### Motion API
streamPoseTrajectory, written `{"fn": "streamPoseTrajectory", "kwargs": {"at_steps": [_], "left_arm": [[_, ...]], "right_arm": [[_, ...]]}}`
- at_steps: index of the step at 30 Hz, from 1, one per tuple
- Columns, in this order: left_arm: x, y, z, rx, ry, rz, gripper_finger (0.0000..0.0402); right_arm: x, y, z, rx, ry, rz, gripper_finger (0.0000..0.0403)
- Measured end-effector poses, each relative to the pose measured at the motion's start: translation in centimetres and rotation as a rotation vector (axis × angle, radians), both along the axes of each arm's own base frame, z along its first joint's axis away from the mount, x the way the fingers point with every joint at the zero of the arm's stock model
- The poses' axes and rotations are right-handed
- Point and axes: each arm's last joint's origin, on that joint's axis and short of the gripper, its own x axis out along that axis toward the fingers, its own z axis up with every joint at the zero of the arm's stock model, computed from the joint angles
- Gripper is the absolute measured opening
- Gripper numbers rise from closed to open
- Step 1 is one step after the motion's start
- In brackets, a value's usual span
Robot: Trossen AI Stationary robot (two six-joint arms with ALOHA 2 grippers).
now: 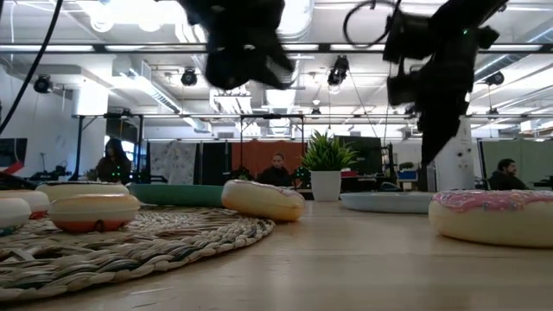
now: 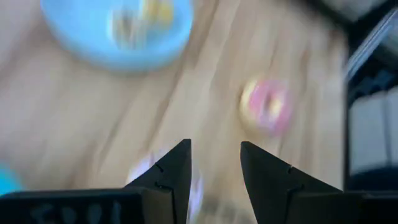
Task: Pick & Place donuts
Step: Put the small orange donut into the blue plate
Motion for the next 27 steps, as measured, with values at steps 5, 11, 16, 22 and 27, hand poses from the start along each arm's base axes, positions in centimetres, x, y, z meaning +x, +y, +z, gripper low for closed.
{"fn": "streamPoseTrajectory", "kwargs": {"at_steps": [5, 11, 16, 22, 27], "left_arm": [[-2.6, -3.0, -1.6, 0.016, 0.26, -0.014, 0.0112], [-5.1, -8.9, -2.7, 0.124, 0.339, -0.087, 0.0112], [-6.6, -13.5, -5.2, 0.206, 0.371, -0.136, 0.0112], [-6.5, -16.5, -8.8, 0.262, 0.439, -0.114, 0.0112], [-5.5, -17.7, -9.8, 0.328, 0.466, -0.095, 0.0112]], "right_arm": [[-1.0, 0.6, 2.0, -0.087, -0.105, 0.067, 0.0177], [-1.6, 0.8, 3.3, -0.133, -0.193, 0.101, 0.0175], [-1.1, 0.6, 3.7, -0.167, -0.253, 0.11, 0.0175], [-0.4, 0.4, 3.6, -0.189, -0.281, 0.111, 0.0175], [-0.2, 0.4, 3.3, -0.185, -0.269, 0.112, 0.0174]]}}
